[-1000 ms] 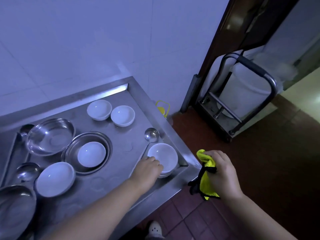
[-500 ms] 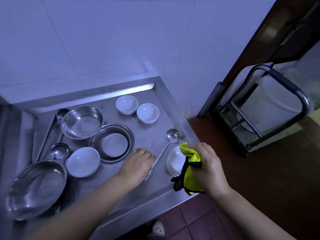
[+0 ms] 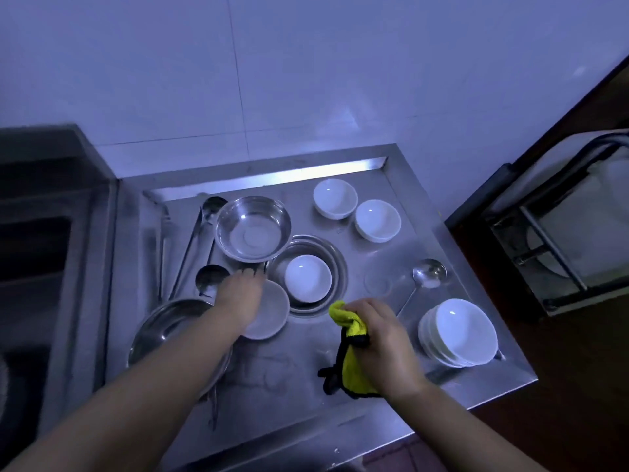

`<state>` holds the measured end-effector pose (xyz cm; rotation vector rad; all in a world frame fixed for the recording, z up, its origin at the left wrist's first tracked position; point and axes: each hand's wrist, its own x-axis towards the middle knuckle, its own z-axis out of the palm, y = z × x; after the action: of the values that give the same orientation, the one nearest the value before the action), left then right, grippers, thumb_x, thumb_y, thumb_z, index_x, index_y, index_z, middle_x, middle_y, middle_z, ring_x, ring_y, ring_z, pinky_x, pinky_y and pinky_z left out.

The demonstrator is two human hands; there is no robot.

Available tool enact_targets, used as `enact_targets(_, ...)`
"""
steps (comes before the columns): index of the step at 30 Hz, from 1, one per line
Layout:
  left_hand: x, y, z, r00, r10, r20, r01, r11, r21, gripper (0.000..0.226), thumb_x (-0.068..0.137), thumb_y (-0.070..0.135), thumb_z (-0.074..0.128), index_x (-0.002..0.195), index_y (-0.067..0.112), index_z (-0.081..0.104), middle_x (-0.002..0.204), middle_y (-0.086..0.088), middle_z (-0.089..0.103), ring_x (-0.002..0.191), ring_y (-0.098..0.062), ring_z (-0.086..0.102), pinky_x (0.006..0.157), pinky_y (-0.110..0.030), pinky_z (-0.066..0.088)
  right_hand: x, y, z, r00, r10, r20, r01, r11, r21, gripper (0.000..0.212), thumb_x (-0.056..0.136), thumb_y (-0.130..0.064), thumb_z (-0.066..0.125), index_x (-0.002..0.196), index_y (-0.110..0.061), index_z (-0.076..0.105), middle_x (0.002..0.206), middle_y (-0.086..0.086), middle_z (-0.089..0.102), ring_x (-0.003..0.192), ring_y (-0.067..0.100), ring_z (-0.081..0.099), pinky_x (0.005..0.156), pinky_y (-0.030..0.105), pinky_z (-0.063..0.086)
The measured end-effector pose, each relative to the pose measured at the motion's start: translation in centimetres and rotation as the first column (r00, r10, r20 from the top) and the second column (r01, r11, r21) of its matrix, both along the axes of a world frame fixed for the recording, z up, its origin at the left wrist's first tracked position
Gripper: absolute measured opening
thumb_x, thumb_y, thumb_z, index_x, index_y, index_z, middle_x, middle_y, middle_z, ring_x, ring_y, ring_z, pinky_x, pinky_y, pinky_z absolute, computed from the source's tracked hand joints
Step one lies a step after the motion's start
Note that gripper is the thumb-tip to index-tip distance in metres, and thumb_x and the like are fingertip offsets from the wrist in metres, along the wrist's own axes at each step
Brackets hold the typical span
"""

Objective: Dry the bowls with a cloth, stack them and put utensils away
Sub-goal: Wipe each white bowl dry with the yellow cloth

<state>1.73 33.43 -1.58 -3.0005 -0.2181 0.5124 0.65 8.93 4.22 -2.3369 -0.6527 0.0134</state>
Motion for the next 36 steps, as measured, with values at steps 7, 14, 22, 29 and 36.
enact_targets(7, 0.4, 2.7, -0.8, 0.992, 0.065, -0.108, -0.079, 0.988, -0.135, 0.031, 0.088, -0.001, 0.046, 0.116, 0.007, 0.057, 0.119, -0.011, 0.062, 0.109, -0.029, 0.060, 0.084, -0.034, 0.047, -1.6, 2.8, -2.8, 0.992, -0.094, -0.087, 0.089, 0.994, -0.061, 0.053, 0.057, 0.007, 0.053, 0.097, -0.026, 0.063, 0.093, -0.011, 0.059, 0.087, 0.023, 0.060, 0.072, 0.012, 0.035)
enact_targets(14, -2.1, 4.9, 5.1, 0.934, 0.283, 0.217, -0.153, 0.867, -0.474, 0.036, 0.087, 0.001, 0.044, 0.120, 0.011, 0.055, 0.116, -0.011, 0.055, 0.095, -0.034, 0.058, 0.071, -0.035, 0.042, -1.0, 7.0, -0.1, 0.931, -0.262, -0.255, 0.295, 0.950, 0.101, 0.052, 0.076, 0.003, 0.071, 0.093, -0.044, 0.056, 0.103, -0.009, 0.065, 0.100, 0.010, 0.060, 0.082, 0.007, 0.038)
enact_targets(22, -6.7, 7.3, 16.4, 0.712, 0.367, 0.599, 0.120, 0.777, -0.618, 0.038, 0.083, 0.000, 0.056, 0.117, 0.013, 0.064, 0.106, -0.005, 0.057, 0.086, -0.026, 0.060, 0.071, -0.031, 0.047, -1.1, 13.5, 8.5, 0.951, -0.292, -0.102, 0.307, 0.852, 0.425, 0.058, 0.076, 0.010, 0.066, 0.092, -0.044, 0.055, 0.099, -0.025, 0.059, 0.089, -0.021, 0.053, 0.075, 0.001, 0.038)
enact_targets(29, -9.9, 10.0, 22.9, 0.702, 0.260, 0.663, 0.319, 0.717, -0.620, 0.053, 0.077, 0.001, 0.060, 0.114, 0.036, 0.048, 0.120, 0.016, 0.055, 0.094, -0.016, 0.062, 0.081, -0.040, 0.054, -2.7, 15.1, 15.7, 0.967, -0.216, 0.134, 0.131, 0.875, 0.465, 0.021, 0.060, 0.024, 0.057, 0.069, 0.005, 0.055, 0.058, -0.010, 0.054, 0.060, -0.012, 0.054, 0.055, -0.002, 0.036)
enact_targets(36, -12.2, 10.3, 26.0, 0.802, 0.280, 0.528, 0.248, 0.647, -0.721, 0.048, 0.072, 0.010, 0.065, 0.102, 0.041, 0.043, 0.109, 0.020, 0.057, 0.100, -0.002, 0.058, 0.084, -0.037, 0.052, -2.7, 16.1, 16.8, 0.930, -0.221, 0.295, 0.041, 0.858, 0.512, 0.043, 0.064, 0.006, 0.054, 0.103, -0.007, 0.068, 0.104, 0.007, 0.050, 0.101, 0.001, 0.053, 0.079, 0.012, 0.047)
